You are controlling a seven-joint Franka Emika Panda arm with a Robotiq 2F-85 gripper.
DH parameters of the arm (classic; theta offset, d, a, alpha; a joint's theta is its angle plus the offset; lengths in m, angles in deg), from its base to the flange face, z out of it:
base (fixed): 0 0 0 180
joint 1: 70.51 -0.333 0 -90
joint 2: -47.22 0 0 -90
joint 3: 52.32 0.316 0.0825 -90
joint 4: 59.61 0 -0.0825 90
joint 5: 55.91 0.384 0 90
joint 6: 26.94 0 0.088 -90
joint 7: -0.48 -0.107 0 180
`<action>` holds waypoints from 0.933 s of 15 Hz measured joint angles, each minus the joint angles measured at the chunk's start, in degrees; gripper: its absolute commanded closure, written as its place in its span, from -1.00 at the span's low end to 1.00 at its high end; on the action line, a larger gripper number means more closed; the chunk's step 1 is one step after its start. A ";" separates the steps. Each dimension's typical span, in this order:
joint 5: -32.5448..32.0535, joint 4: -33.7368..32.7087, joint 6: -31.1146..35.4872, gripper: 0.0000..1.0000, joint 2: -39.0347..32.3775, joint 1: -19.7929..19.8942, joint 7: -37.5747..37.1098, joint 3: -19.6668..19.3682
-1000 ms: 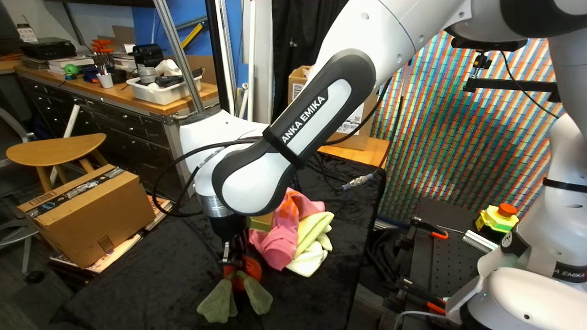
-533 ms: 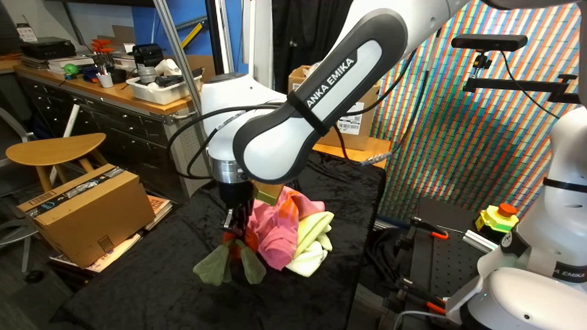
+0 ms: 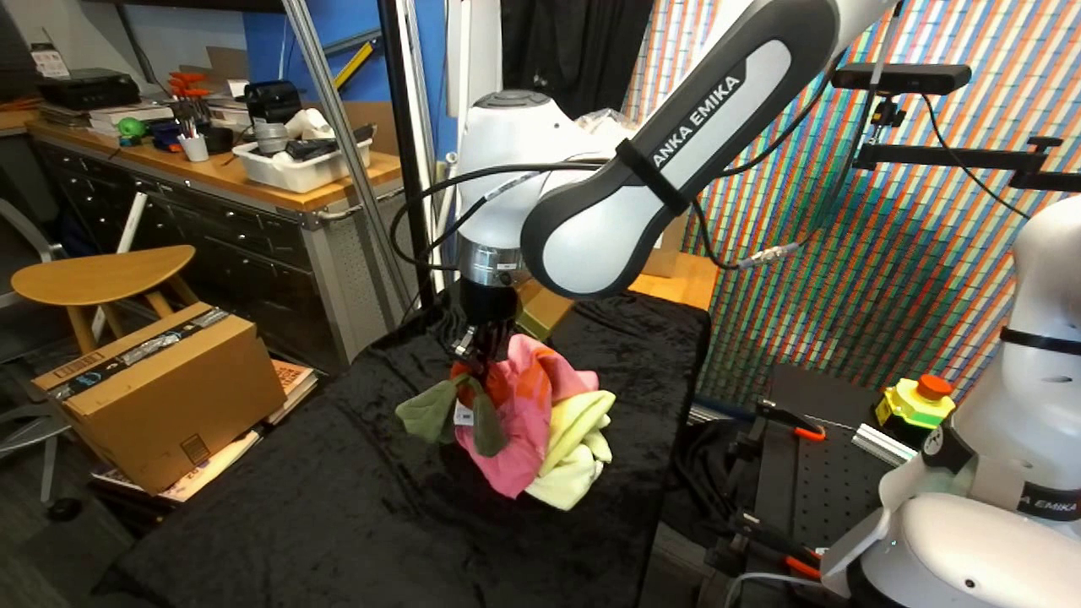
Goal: Pick up the clothes, rope and plush toy on the table and put them in the one place
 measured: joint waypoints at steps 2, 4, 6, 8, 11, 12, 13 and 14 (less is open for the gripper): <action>-2.19 2.36 1.24 0.83 1.59 0.00 -3.87 -1.66; -4.81 4.29 2.11 0.83 2.74 -0.01 -8.19 -3.38; -7.25 5.64 2.34 0.83 3.22 0.00 -12.20 -4.97; -9.14 6.40 2.34 0.83 3.13 0.00 -15.47 -6.16; -10.19 6.64 2.16 0.83 1.79 0.00 -17.83 -6.66; -10.19 6.55 2.15 0.83 1.01 0.00 -17.85 -6.55; -10.19 6.37 2.13 0.83 0.05 0.00 -17.85 -6.35; -9.98 6.12 2.12 0.83 -1.00 -0.01 -17.71 -5.98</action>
